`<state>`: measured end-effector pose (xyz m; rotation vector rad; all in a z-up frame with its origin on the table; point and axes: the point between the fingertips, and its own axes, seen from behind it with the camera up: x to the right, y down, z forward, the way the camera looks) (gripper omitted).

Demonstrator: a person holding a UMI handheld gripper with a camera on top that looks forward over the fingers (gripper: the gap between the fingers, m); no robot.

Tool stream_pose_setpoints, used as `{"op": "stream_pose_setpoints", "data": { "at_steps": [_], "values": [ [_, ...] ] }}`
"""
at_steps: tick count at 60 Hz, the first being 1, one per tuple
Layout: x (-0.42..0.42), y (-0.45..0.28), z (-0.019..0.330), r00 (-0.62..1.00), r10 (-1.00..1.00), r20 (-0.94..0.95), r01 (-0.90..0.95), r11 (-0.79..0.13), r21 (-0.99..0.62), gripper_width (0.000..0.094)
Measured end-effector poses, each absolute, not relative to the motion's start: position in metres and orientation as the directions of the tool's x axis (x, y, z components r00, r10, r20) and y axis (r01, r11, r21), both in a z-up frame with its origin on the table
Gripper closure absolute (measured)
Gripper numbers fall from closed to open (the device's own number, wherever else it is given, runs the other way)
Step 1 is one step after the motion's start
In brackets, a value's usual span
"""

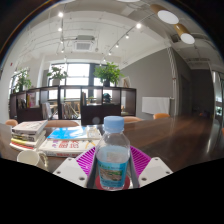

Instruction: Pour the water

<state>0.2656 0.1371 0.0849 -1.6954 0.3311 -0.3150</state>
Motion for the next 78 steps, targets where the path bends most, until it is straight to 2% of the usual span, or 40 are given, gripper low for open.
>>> {"op": "stream_pose_setpoints", "data": {
  "at_steps": [7, 10, 17, 27, 42, 53, 66, 78],
  "values": [
    [0.264, 0.106, 0.084, 0.920, -0.391, 0.022, -0.056, -0.186, -0.981, 0.0135],
    [0.258, 0.094, 0.083, 0.924, -0.382, 0.015, -0.066, -0.198, -0.978, 0.0061],
    [0.235, 0.061, 0.076, 0.939, -0.343, -0.023, -0.105, -0.222, -0.969, 0.0080],
    [0.197, 0.003, 0.066, 0.947, -0.320, 0.020, -0.078, -0.289, -0.954, 0.0076],
    [0.124, -0.058, 0.111, 0.974, -0.212, 0.074, 0.009, -0.295, -0.955, 0.0082],
    [0.088, -0.090, 0.142, 0.981, -0.188, 0.055, 0.005, -0.257, -0.966, 0.0082],
    [0.059, -0.114, 0.163, 0.987, -0.152, 0.054, 0.018, -0.228, -0.974, 0.0086],
    [0.049, -0.128, 0.165, 0.986, -0.149, 0.071, 0.035, -0.228, -0.973, 0.0084]
  ]
}}
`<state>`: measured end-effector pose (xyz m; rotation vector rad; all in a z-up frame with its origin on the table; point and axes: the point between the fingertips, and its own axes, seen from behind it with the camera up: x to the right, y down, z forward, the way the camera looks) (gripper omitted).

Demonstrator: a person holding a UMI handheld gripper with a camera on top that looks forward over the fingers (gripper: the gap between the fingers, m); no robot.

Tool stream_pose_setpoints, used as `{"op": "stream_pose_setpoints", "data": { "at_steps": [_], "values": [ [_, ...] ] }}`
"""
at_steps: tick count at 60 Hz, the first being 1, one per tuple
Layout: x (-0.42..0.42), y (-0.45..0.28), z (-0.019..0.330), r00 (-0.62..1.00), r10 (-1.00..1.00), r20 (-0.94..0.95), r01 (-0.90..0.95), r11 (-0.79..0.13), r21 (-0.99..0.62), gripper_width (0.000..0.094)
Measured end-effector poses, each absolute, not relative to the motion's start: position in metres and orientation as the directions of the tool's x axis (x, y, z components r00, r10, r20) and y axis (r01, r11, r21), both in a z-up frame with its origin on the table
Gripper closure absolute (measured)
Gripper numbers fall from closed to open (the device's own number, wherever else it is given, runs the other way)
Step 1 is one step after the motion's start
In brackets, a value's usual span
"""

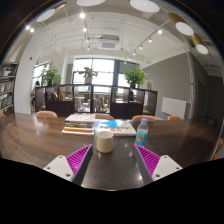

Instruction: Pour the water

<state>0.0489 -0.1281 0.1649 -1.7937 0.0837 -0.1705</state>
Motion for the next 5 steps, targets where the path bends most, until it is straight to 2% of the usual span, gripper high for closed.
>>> {"op": "stream_pose_setpoints", "data": {
  "at_steps": [5],
  "values": [
    [0.0443, -0.1302, 0.1621, 0.987, -0.140, 0.073, 0.038, -0.236, -0.971, 0.0088]
  ]
}}
